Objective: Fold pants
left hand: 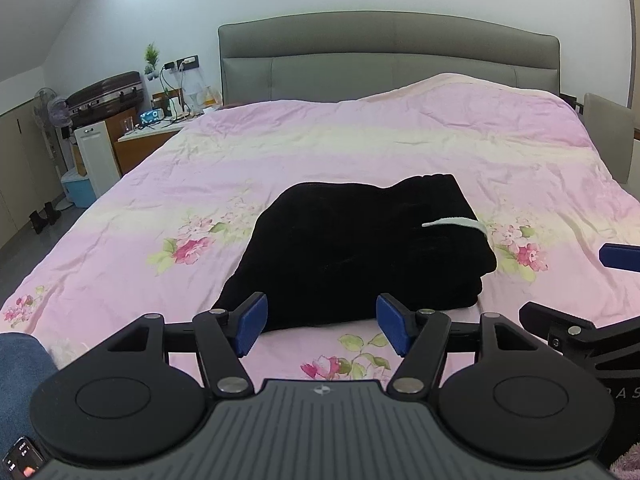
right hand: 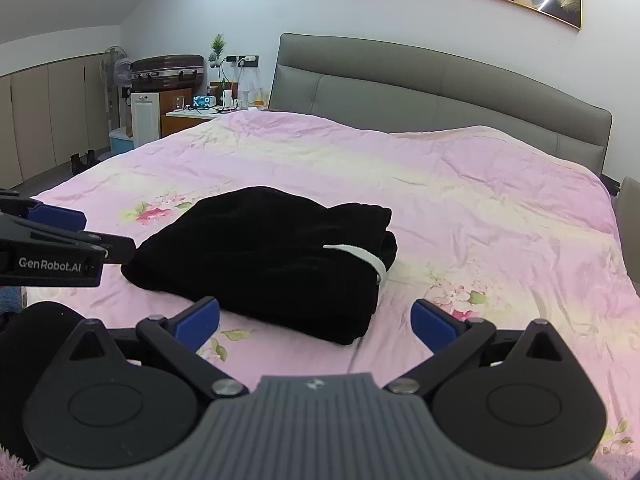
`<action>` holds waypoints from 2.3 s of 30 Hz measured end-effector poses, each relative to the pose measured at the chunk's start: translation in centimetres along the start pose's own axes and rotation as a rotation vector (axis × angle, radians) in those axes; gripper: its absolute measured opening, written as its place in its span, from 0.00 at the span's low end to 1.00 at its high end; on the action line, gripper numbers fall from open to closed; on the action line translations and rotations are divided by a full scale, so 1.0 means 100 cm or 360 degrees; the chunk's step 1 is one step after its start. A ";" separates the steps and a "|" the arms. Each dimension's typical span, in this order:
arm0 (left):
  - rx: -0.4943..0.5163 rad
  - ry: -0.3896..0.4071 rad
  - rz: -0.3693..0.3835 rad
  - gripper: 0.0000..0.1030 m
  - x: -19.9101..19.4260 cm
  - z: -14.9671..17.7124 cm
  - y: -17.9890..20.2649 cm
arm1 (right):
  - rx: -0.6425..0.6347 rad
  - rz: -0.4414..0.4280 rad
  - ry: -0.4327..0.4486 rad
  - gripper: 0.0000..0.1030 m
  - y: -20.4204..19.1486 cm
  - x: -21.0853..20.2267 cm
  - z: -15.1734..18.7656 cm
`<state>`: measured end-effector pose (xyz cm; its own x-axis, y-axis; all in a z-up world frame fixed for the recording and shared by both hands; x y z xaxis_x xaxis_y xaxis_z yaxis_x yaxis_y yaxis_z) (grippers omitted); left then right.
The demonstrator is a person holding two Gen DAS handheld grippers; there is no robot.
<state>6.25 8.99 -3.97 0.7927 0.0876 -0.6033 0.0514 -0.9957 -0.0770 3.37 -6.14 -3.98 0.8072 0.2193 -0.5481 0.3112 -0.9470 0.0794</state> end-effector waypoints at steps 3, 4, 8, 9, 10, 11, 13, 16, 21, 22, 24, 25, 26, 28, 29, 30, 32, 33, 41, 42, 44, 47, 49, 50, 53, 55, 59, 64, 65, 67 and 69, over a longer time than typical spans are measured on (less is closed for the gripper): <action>-0.0001 -0.0020 -0.0004 0.72 0.001 0.003 0.000 | -0.0002 -0.0003 -0.0013 0.95 0.000 0.002 0.001; 0.0002 -0.0020 -0.0008 0.72 0.002 0.002 0.000 | -0.0001 -0.0004 -0.0014 0.95 0.000 0.002 0.001; -0.0002 -0.0023 -0.0009 0.73 0.001 0.001 0.000 | 0.0009 -0.0007 -0.0014 0.95 0.002 0.001 0.000; -0.0001 -0.0023 -0.0008 0.73 0.001 0.000 0.000 | 0.0013 -0.0010 -0.0015 0.95 0.002 0.002 0.000; 0.0001 -0.0024 -0.0007 0.73 0.001 -0.001 0.000 | 0.0016 -0.0012 -0.0016 0.95 0.002 0.002 0.000; 0.0001 -0.0023 -0.0008 0.73 0.001 -0.001 0.000 | 0.0018 -0.0014 -0.0017 0.95 0.002 0.002 0.000; 0.0002 -0.0025 -0.0007 0.74 0.001 0.000 0.000 | 0.0016 -0.0017 -0.0017 0.95 0.002 0.002 0.000; 0.0004 -0.0028 -0.0004 0.74 0.002 -0.002 0.001 | 0.0016 -0.0018 -0.0017 0.95 0.001 0.002 0.000; 0.0021 -0.0018 0.0007 0.76 0.001 -0.003 0.004 | 0.0006 -0.0021 -0.0016 0.95 0.001 0.003 0.001; 0.0022 -0.0017 0.0007 0.76 0.001 -0.004 0.005 | 0.0004 -0.0018 -0.0017 0.95 0.002 0.003 0.001; 0.0023 -0.0016 0.0008 0.76 0.001 -0.004 0.006 | 0.0007 -0.0020 -0.0017 0.95 0.002 0.003 0.001; 0.0022 -0.0016 0.0007 0.76 0.001 -0.004 0.006 | 0.0009 -0.0021 -0.0017 0.95 0.003 0.003 0.001; 0.0022 -0.0016 0.0006 0.76 0.001 -0.004 0.006 | 0.0009 -0.0022 -0.0016 0.95 0.003 0.003 0.001; 0.0024 -0.0016 0.0008 0.76 0.001 -0.004 0.006 | 0.0009 -0.0022 -0.0013 0.95 0.003 0.003 0.001; 0.0023 -0.0016 0.0006 0.76 0.001 -0.004 0.006 | 0.0009 -0.0023 -0.0012 0.95 0.003 0.002 0.001; 0.0021 -0.0018 0.0005 0.76 0.001 -0.004 0.006 | 0.0009 -0.0021 -0.0012 0.95 0.003 0.002 0.001; 0.0022 -0.0017 0.0007 0.76 0.001 -0.004 0.006 | 0.0008 -0.0020 -0.0015 0.95 0.003 0.003 0.002; 0.0021 -0.0017 0.0006 0.76 0.001 -0.004 0.006 | 0.0008 -0.0021 -0.0016 0.95 0.003 0.003 0.002; 0.0020 -0.0015 0.0005 0.76 0.000 -0.004 0.006 | 0.0008 -0.0019 -0.0013 0.95 0.004 0.002 0.002; 0.0019 -0.0015 0.0004 0.76 0.000 -0.005 0.006 | 0.0008 -0.0018 -0.0013 0.95 0.004 0.002 0.001; 0.0020 -0.0015 0.0005 0.76 0.000 -0.005 0.006 | 0.0007 -0.0020 -0.0013 0.95 0.004 0.002 0.002; 0.0019 -0.0014 0.0006 0.76 0.000 -0.005 0.006 | 0.0006 -0.0018 -0.0010 0.95 0.004 0.002 0.001; 0.0018 -0.0013 0.0007 0.76 -0.002 -0.006 0.006 | 0.0004 -0.0016 -0.0009 0.95 0.004 0.002 0.001; 0.0018 -0.0013 0.0006 0.76 -0.002 -0.006 0.006 | 0.0005 -0.0017 -0.0009 0.95 0.004 0.002 0.001; 0.0018 -0.0013 0.0006 0.76 -0.002 -0.006 0.006 | 0.0005 -0.0017 -0.0010 0.95 0.004 0.002 0.001; 0.0017 -0.0013 0.0008 0.76 -0.002 -0.006 0.005 | 0.0005 -0.0016 -0.0008 0.95 0.004 0.002 0.001; 0.0018 -0.0017 0.0010 0.76 -0.004 -0.008 0.005 | 0.0004 -0.0016 -0.0004 0.95 0.003 0.001 0.001; 0.0016 -0.0017 0.0009 0.76 -0.003 -0.008 0.006 | 0.0006 -0.0015 -0.0004 0.95 0.003 0.001 0.001; 0.0016 -0.0017 0.0009 0.76 -0.004 -0.008 0.006 | 0.0007 -0.0016 -0.0003 0.95 0.003 0.001 0.001; 0.0017 -0.0018 0.0009 0.76 -0.003 -0.007 0.005 | 0.0005 -0.0015 -0.0003 0.95 0.003 0.001 0.001; 0.0019 -0.0023 0.0012 0.76 -0.003 -0.007 0.006 | 0.0005 -0.0018 -0.0005 0.95 0.003 0.001 0.001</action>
<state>6.46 8.38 -3.24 0.7842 0.0806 -0.6153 0.0380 -0.9959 -0.0820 3.51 -6.45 -4.07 0.8021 0.2291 -0.5515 0.3184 -0.9453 0.0705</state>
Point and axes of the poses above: each gripper's, at about its wrist camera, not at the fingertips, and x roughly the way its jaws point, y to its right, z to its underside, the point moved 8 cm from there along x, roughly the way its jaws point, and after that the axes turned 1 degree about -y, right-handed, at the moved point
